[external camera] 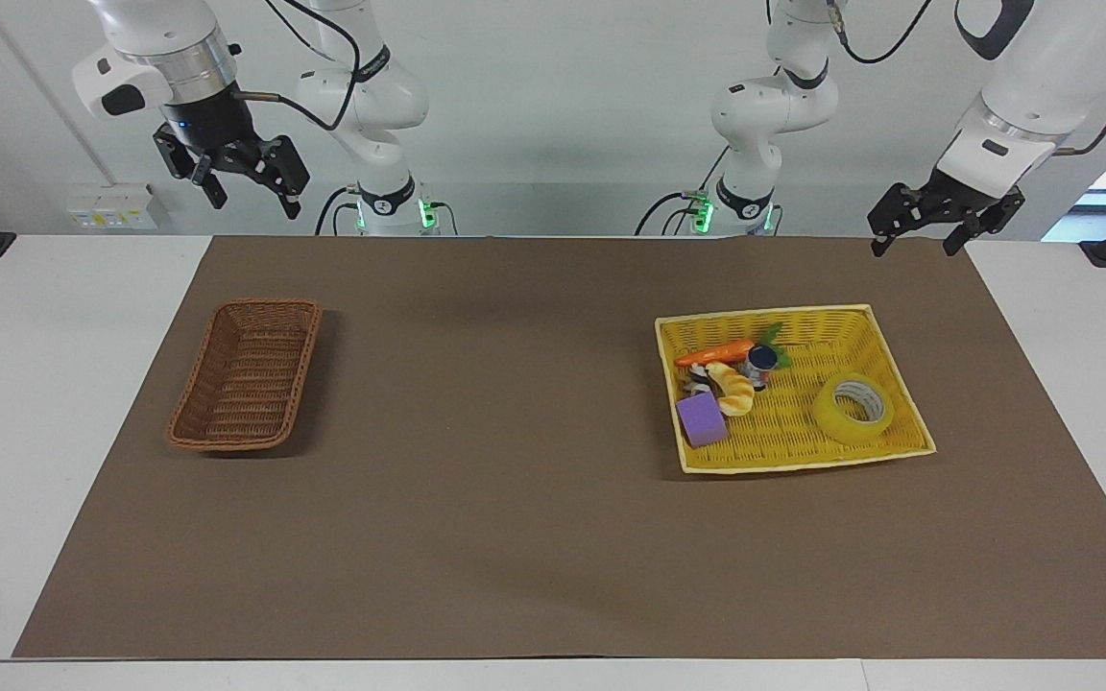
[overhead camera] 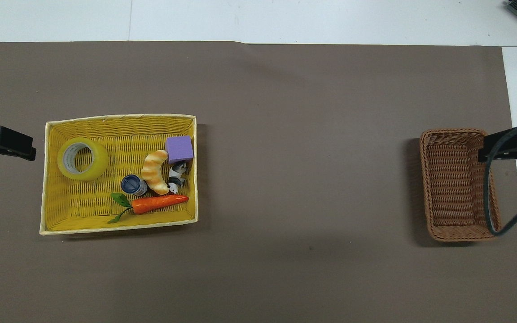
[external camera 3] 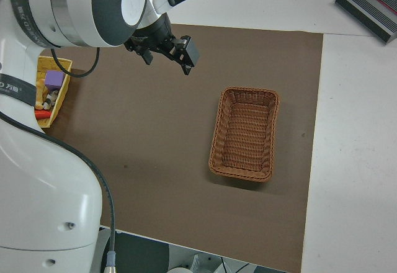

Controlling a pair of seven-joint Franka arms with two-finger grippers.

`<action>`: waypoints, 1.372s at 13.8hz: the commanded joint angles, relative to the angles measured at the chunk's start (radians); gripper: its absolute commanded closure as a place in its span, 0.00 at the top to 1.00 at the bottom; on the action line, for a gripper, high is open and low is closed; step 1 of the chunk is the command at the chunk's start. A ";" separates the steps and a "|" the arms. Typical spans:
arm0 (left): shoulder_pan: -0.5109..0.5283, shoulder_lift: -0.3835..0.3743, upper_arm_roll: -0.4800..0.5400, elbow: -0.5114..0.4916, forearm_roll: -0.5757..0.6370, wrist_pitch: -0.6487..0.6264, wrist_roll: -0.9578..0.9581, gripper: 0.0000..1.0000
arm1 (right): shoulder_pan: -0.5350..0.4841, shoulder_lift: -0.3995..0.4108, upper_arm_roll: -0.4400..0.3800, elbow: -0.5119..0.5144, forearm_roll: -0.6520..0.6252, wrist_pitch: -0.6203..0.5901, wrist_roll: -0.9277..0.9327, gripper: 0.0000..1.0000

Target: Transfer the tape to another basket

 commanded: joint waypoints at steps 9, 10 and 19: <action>0.022 -0.075 0.001 -0.192 0.016 0.118 -0.006 1.00 | -0.011 -0.008 0.004 -0.009 -0.004 0.003 -0.025 1.00; 0.030 -0.074 0.001 -0.210 0.015 0.133 -0.005 1.00 | -0.011 -0.008 0.004 -0.009 -0.003 0.003 -0.025 1.00; 0.059 -0.075 0.006 -0.366 -0.016 0.346 -0.015 1.00 | -0.011 -0.008 0.005 -0.009 0.001 0.003 -0.025 1.00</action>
